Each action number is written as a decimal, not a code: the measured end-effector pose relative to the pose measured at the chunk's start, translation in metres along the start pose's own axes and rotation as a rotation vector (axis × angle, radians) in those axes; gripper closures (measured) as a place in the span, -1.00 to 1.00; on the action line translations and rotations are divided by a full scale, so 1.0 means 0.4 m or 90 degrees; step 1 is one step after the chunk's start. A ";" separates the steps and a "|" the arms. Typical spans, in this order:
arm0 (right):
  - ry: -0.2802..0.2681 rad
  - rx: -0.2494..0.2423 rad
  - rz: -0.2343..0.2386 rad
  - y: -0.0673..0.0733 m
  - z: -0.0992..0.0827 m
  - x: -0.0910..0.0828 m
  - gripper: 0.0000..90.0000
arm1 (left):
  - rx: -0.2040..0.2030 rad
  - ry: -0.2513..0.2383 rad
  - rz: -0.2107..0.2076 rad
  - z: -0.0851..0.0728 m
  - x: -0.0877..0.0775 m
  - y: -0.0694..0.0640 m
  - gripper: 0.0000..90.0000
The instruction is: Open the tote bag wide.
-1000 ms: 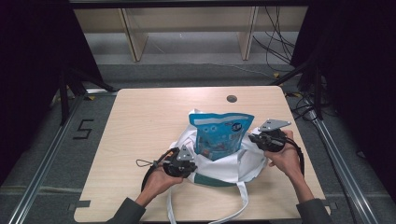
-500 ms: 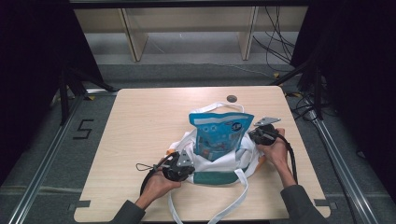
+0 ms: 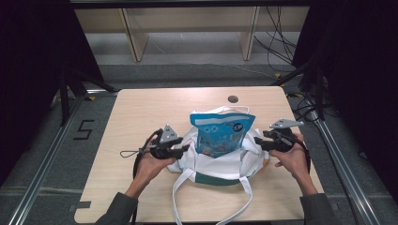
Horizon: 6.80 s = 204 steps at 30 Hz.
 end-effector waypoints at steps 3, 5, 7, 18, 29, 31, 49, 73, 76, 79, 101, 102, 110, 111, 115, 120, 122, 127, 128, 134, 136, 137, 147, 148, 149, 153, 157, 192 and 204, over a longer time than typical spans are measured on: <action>0.028 -0.032 -0.007 0.015 -0.013 -0.008 0.09 | -0.012 0.036 0.023 -0.016 0.066 0.037 0.26; 0.061 -0.027 -0.017 0.021 -0.031 -0.003 0.27 | -0.036 0.052 0.021 -0.032 0.104 0.042 0.31; 0.078 -0.028 -0.008 0.017 -0.044 0.005 0.53 | -0.069 0.045 -0.007 -0.039 0.130 0.043 0.52; 0.099 -0.069 -0.056 -0.056 -0.092 0.062 0.95 | -0.058 0.068 0.009 -0.091 0.208 0.036 0.83; 0.063 -0.030 -0.051 -0.061 -0.081 0.053 0.45 | -0.101 0.047 0.028 -0.048 0.124 0.065 0.07; 0.042 -0.031 -0.054 -0.055 -0.067 0.038 0.29 | -0.114 0.026 0.043 -0.027 0.097 0.079 -0.04; 0.081 -0.090 0.097 0.135 -0.117 -0.002 0.80 | -0.087 0.044 -0.120 -0.124 -0.022 -0.078 0.56; 0.148 -0.086 0.044 0.050 -0.111 0.147 1.00 | -0.062 0.085 -0.043 -0.129 0.108 -0.083 0.69; 0.141 -0.060 0.041 0.037 -0.097 0.163 1.00 | -0.056 0.085 -0.030 -0.121 0.127 -0.066 0.71; 0.132 -0.060 0.038 0.025 -0.085 0.177 1.00 | -0.068 0.082 -0.025 -0.115 0.143 -0.056 0.75; 0.073 -0.049 0.028 -0.002 -0.042 0.186 0.74 | -0.104 0.048 -0.032 -0.083 0.161 -0.018 0.55; 0.096 -0.045 0.037 0.000 -0.040 0.171 0.73 | -0.105 0.044 -0.030 -0.081 0.158 -0.020 0.53; 0.039 -0.026 0.032 0.010 -0.020 0.120 0.51 | -0.107 0.029 -0.030 -0.060 0.132 -0.012 0.42; 0.040 -0.021 0.032 0.013 -0.019 0.113 0.47 | -0.107 0.032 -0.036 -0.058 0.128 -0.013 0.41; 0.021 -0.021 0.034 0.013 -0.016 0.101 0.35 | -0.106 0.031 -0.011 -0.043 0.110 -0.010 0.06; 0.025 -0.015 0.042 0.025 -0.010 0.087 0.29 | -0.117 0.012 0.001 -0.031 0.072 0.031 0.04; 0.024 -0.037 0.045 0.022 -0.007 0.088 0.27 | -0.129 0.014 0.002 -0.034 0.062 0.045 0.04; 0.016 -0.037 0.047 0.035 -0.004 0.083 0.21 | -0.141 0.021 -0.001 -0.048 0.038 0.068 -0.01; 0.016 -0.047 0.049 0.035 -0.003 0.081 0.20 | -0.139 0.022 -0.004 -0.050 0.032 0.069 -0.02; 0.009 -0.051 0.040 0.037 -0.008 0.068 0.14 | -0.134 0.026 -0.014 -0.072 -0.004 0.056 -0.09; 0.009 -0.018 0.047 0.048 -0.013 0.065 0.14 | -0.127 0.030 -0.025 -0.081 -0.013 0.050 -0.11; 0.008 -0.043 0.044 0.039 -0.013 0.063 0.13 | -0.130 0.029 -0.025 -0.085 -0.016 0.048 -0.12; 0.002 -0.025 0.042 0.062 -0.032 0.045 0.00 | -0.151 0.030 -0.037 -0.132 -0.054 0.035 -0.24; -0.001 -0.049 0.039 0.058 -0.033 0.043 -0.02 | -0.144 0.037 -0.042 -0.134 -0.059 0.034 -0.26; 0.001 -0.033 0.041 0.064 -0.035 0.040 -0.04 | -0.162 0.025 -0.040 -0.132 -0.061 0.027 -0.28; -0.003 -0.011 0.042 0.082 -0.042 0.033 -0.07 | -0.151 0.021 -0.053 -0.139 -0.080 0.007 -0.33; -0.006 -0.034 0.047 0.087 -0.044 0.030 -0.09 | -0.127 0.031 -0.058 -0.149 -0.092 -0.010 -0.36; 0.005 -0.067 0.087 0.195 -0.123 -0.003 -0.24 | -0.127 0.005 -0.079 -0.218 -0.163 -0.132 -0.54; 0.027 -0.073 0.094 0.216 -0.174 -0.019 -0.28 | -0.097 0.015 -0.079 -0.238 -0.190 -0.151 -0.54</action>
Point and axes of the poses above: each handheld gripper's, and its own axes: x roughly forward along the jaws, z roughly out of its top, y roughly to its left, the point moved 5 cm from there along x, roughly forward along the jaws, and after that the axes turned 14 degrees about z, right-handed, at the moved point
